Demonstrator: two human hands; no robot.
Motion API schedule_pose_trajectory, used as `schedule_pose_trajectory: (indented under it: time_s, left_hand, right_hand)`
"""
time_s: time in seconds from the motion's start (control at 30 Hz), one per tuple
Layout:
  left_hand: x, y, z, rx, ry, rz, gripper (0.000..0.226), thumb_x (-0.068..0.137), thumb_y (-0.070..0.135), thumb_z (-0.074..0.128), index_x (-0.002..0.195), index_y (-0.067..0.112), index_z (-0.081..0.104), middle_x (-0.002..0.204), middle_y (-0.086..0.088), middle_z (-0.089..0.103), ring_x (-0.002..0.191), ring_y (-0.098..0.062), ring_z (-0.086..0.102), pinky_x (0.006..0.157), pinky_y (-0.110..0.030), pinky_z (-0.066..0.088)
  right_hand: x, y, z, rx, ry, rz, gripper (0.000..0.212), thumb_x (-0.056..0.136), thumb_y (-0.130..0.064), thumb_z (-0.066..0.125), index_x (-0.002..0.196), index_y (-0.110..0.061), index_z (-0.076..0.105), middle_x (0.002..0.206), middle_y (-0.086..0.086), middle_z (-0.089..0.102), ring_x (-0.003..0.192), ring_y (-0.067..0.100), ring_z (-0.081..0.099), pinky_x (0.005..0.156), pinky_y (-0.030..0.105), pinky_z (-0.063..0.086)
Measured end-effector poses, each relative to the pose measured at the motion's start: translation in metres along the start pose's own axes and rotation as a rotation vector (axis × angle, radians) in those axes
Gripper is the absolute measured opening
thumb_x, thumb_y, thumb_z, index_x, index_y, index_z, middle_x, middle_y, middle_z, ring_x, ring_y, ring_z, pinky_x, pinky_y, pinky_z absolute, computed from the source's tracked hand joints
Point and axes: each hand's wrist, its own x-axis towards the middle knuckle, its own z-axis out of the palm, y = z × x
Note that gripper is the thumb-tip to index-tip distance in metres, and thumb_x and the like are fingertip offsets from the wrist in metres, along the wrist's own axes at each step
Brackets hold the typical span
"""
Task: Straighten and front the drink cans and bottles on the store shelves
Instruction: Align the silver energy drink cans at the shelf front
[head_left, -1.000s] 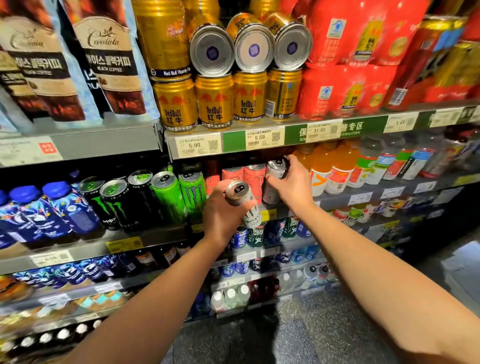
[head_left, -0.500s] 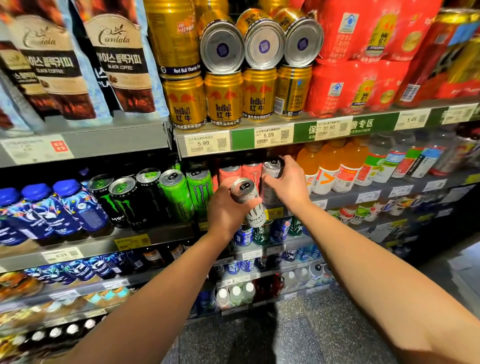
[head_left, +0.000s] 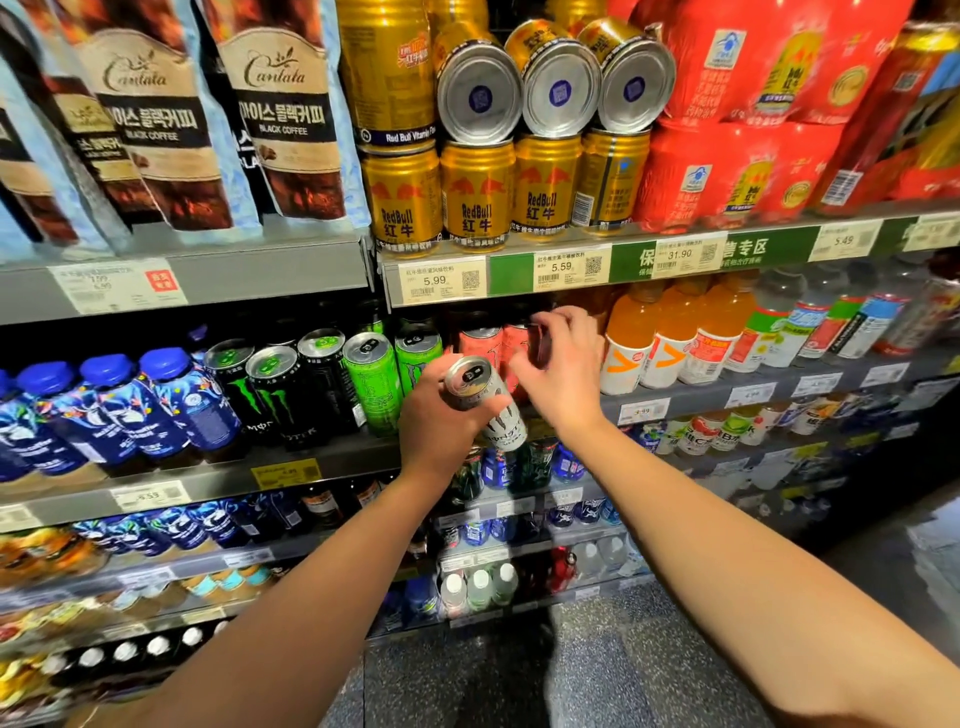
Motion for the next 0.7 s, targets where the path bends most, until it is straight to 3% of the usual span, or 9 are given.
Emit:
schedule_pose_trajectory:
  time_s: [0.17,0.37,0.47,0.57,0.7]
  left_hand:
    - [-0.009,-0.007,-0.025,-0.025,0.026,-0.021,0.062,0.061,0.041,0.092,0.114,0.026,0.063,0.101,0.015,0.07,0.09,-0.003,0.067,0.079,-0.029,0.057]
    - [-0.012,-0.019,-0.055,0.007,0.032,-0.029,0.063,0.061,0.038,0.093,0.115,0.025,0.063,0.097,0.02,0.065,0.088,0.001,0.063,0.078,-0.017,0.051]
    - [-0.011,-0.025,-0.067,-0.003,0.019,-0.043,0.06,0.061,0.037,0.092,0.113,0.025,0.065,0.098,0.02,0.068,0.09,0.006,0.064,0.081,-0.025,0.055]
    - [-0.009,-0.03,-0.075,0.002,0.0,-0.039,0.052,0.06,0.04,0.091,0.104,0.038,0.064,0.097,0.019,0.07,0.09,0.0,0.067,0.082,-0.035,0.058]
    - [-0.007,-0.034,-0.082,-0.016,-0.034,-0.021,0.049,0.062,0.033,0.092,0.099,0.043,0.062,0.096,0.017,0.072,0.09,-0.001,0.068,0.082,-0.039,0.058]
  right_hand:
    - [0.001,-0.036,0.02,-0.019,-0.258,-0.016,0.046,0.091,-0.032,0.062,0.131,-0.012,0.051,0.122,0.011,0.044,0.114,0.032,0.049,0.088,0.045,0.049]
    - [0.001,-0.054,0.03,-0.103,-0.226,0.068,0.036,0.091,-0.028,0.065,0.122,-0.012,0.052,0.12,0.014,0.041,0.107,0.038,0.052,0.08,0.04,0.048]
    - [-0.005,-0.06,0.034,-0.144,-0.185,0.075,0.034,0.089,-0.026,0.067,0.115,-0.011,0.05,0.115,0.015,0.045,0.107,0.037,0.049,0.073,0.039,0.045]
    - [-0.007,-0.064,0.037,-0.135,-0.192,0.039,0.029,0.087,-0.024,0.066,0.105,-0.009,0.05,0.103,0.013,0.053,0.1,0.034,0.051,0.072,0.038,0.041]
    - [-0.005,-0.068,0.036,-0.047,-0.193,0.103,0.031,0.081,-0.025,0.072,0.092,-0.012,0.046,0.09,0.008,0.056,0.088,0.03,0.053,0.07,0.038,0.041]
